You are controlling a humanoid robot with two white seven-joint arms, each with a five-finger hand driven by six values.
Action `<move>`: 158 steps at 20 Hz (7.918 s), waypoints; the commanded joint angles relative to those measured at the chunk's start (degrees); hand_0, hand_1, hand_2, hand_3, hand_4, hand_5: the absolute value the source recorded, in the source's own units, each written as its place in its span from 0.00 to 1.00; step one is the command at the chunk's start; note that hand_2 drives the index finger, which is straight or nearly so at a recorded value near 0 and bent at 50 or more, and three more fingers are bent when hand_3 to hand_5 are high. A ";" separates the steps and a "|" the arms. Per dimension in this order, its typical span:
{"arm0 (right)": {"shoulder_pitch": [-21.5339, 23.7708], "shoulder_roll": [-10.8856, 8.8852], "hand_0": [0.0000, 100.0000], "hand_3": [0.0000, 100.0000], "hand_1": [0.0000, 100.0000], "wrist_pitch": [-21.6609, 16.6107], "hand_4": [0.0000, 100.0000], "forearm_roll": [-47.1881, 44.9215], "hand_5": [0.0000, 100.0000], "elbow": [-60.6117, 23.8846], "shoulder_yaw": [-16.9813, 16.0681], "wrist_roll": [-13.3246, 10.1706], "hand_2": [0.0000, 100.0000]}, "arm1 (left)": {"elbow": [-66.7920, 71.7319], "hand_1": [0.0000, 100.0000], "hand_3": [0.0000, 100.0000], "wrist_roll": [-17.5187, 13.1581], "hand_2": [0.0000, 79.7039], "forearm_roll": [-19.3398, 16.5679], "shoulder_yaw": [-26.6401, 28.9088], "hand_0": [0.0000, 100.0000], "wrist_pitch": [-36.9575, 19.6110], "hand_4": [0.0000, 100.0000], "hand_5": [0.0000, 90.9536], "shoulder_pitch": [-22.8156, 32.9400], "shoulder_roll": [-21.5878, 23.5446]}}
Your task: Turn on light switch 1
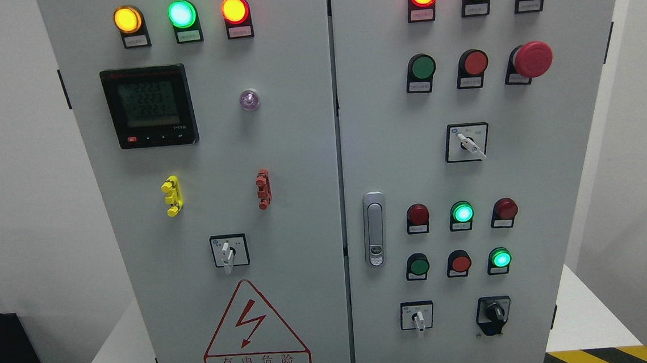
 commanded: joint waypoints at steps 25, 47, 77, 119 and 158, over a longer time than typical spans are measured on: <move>0.02 0.00 0.31 0.00 0.00 0.05 0.00 0.00 0.00 0.00 0.00 -0.04 0.00 | -40.91 0.59 0.79 17.07 0.45 -2.31 -0.76 0.37 3.14 0.91 0.93 -16.30 -0.57; 0.02 0.00 0.31 0.00 0.00 0.05 0.00 0.00 0.00 0.00 0.00 -0.04 0.00 | -41.09 0.62 0.85 23.57 0.52 -13.57 -8.41 0.19 26.69 0.94 0.95 -41.18 -13.31; 0.02 0.00 0.31 0.00 0.00 0.05 0.00 0.00 0.00 0.00 0.00 -0.04 0.00 | -39.95 0.70 0.85 30.97 0.56 -13.66 -8.67 0.12 39.09 0.93 0.95 -53.84 -14.98; -0.07 0.00 0.31 0.00 0.00 0.05 0.00 0.00 0.00 0.00 0.00 -0.04 0.00 | -36.26 0.71 0.85 31.06 0.59 -14.71 -7.27 0.13 46.21 0.93 0.95 -61.49 -15.95; -0.07 0.00 0.31 0.00 0.00 0.05 0.00 0.00 0.00 0.00 0.00 -0.04 0.00 | -34.94 0.69 0.87 30.97 0.65 -14.45 -7.09 0.16 46.56 0.92 0.96 -62.99 -16.21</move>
